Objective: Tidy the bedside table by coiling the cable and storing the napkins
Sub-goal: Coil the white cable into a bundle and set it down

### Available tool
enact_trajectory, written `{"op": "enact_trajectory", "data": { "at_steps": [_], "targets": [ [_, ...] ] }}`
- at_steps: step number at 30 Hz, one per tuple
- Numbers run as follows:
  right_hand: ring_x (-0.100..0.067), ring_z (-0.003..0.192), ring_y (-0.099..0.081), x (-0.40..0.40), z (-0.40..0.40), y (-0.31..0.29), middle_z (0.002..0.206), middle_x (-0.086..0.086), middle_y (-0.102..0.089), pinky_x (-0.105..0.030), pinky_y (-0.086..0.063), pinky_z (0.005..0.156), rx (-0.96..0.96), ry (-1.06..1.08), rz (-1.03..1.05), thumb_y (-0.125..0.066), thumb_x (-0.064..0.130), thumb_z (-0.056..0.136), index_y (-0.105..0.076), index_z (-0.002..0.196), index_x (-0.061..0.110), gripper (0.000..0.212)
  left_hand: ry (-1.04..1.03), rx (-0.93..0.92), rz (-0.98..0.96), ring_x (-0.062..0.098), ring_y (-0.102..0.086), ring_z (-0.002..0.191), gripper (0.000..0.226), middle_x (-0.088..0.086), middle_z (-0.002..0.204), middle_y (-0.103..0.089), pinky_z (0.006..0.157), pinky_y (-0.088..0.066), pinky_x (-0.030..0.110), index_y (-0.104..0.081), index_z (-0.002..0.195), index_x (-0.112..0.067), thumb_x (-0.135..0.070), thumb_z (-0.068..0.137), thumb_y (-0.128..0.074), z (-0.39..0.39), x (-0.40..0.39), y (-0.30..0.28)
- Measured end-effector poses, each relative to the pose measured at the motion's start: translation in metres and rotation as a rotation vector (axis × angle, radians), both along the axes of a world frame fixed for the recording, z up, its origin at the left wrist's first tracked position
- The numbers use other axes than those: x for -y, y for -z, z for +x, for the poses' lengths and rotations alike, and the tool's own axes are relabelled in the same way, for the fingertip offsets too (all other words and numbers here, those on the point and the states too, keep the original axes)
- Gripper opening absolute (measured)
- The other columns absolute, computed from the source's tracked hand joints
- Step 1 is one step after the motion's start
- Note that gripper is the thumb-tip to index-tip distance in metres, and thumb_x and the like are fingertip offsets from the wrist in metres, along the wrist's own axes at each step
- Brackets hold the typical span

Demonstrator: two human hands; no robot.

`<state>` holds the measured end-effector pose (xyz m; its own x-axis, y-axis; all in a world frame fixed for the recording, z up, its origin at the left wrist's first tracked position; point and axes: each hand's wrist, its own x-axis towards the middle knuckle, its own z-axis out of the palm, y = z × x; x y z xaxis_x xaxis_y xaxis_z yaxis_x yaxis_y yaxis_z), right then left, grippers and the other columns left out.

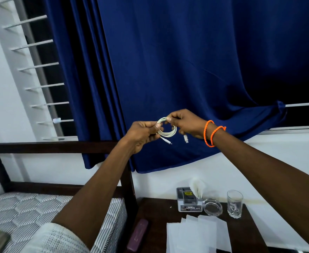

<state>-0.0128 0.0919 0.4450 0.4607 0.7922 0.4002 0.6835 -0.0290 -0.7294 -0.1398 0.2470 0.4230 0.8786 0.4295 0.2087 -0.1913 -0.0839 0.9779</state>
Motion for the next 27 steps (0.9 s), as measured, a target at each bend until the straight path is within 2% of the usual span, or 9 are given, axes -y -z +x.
{"op": "enact_trajectory", "data": {
  "at_steps": [3,8,12,15,18,22,27],
  "targets": [
    [-0.014,0.058,-0.038,0.0,0.002,0.002,0.076,-0.006,-0.052,-0.026,-0.035,0.051,-0.051,-0.018,0.022,-0.048,0.019,0.106,-0.07,0.106,0.001,0.029,0.011,0.0,0.008,0.017,-0.075,0.085,0.015,0.009,0.093,-0.077,0.074,-0.062,0.025,-0.075,0.106,-0.003,-0.008,0.094,-0.067,0.001,0.002,0.002],
    [-0.011,0.053,-0.041,-0.003,0.007,0.003,0.072,-0.006,-0.054,-0.024,-0.036,0.051,-0.147,-0.02,0.067,-0.047,0.019,0.106,-0.069,0.108,-0.001,0.03,0.003,0.032,0.132,0.015,-0.074,0.088,0.014,0.007,0.094,-0.078,0.08,-0.064,0.032,-0.077,0.105,-0.008,-0.011,0.095,-0.067,0.001,0.002,0.001],
    [-0.009,0.055,-0.043,-0.009,0.011,0.006,0.072,-0.005,-0.053,-0.021,-0.037,0.048,-0.335,-0.039,0.112,-0.048,0.02,0.106,-0.068,0.106,0.0,0.028,0.02,0.135,0.085,0.026,-0.074,0.098,0.017,0.015,0.099,-0.076,0.088,-0.062,0.038,-0.075,0.106,-0.002,-0.01,0.097,-0.064,0.002,0.007,0.004],
    [-0.009,0.061,-0.047,-0.014,0.013,0.009,0.073,-0.004,-0.057,-0.019,-0.039,0.045,-0.412,-0.039,0.147,-0.047,0.018,0.106,-0.069,0.1,0.004,0.026,0.037,0.176,0.004,0.029,-0.073,0.101,0.021,0.02,0.103,-0.074,0.088,-0.061,0.037,-0.072,0.111,0.005,-0.008,0.099,-0.06,0.005,0.013,0.009],
    [-0.011,0.058,-0.046,-0.019,0.014,0.012,0.068,-0.004,-0.056,-0.021,-0.038,0.045,-0.372,0.004,0.164,-0.048,0.018,0.106,-0.07,0.094,0.009,0.027,0.035,0.185,-0.117,0.027,-0.075,0.098,0.018,0.016,0.099,-0.076,0.088,-0.062,0.039,-0.07,0.108,0.006,-0.005,0.099,-0.059,0.008,0.021,0.011],
    [-0.008,0.049,-0.044,-0.018,0.016,0.013,0.068,-0.003,-0.058,-0.02,-0.036,0.042,-0.27,0.039,0.158,-0.048,0.02,0.106,-0.071,0.091,0.013,0.027,0.045,0.147,-0.233,0.025,-0.076,0.094,0.015,0.009,0.093,-0.078,0.086,-0.062,0.046,-0.073,0.099,-0.002,-0.008,0.1,-0.059,0.011,0.025,0.01],
    [-0.01,0.058,-0.049,-0.013,0.017,0.012,0.074,-0.004,-0.062,-0.023,-0.037,0.047,-0.259,0.028,0.16,-0.049,0.021,0.106,-0.071,0.106,0.003,0.028,0.008,0.15,-0.321,0.027,-0.076,0.093,0.016,0.011,0.095,-0.076,0.086,-0.062,0.043,-0.07,0.105,0.002,-0.005,0.1,-0.057,0.015,0.03,0.007]
  ]
}}
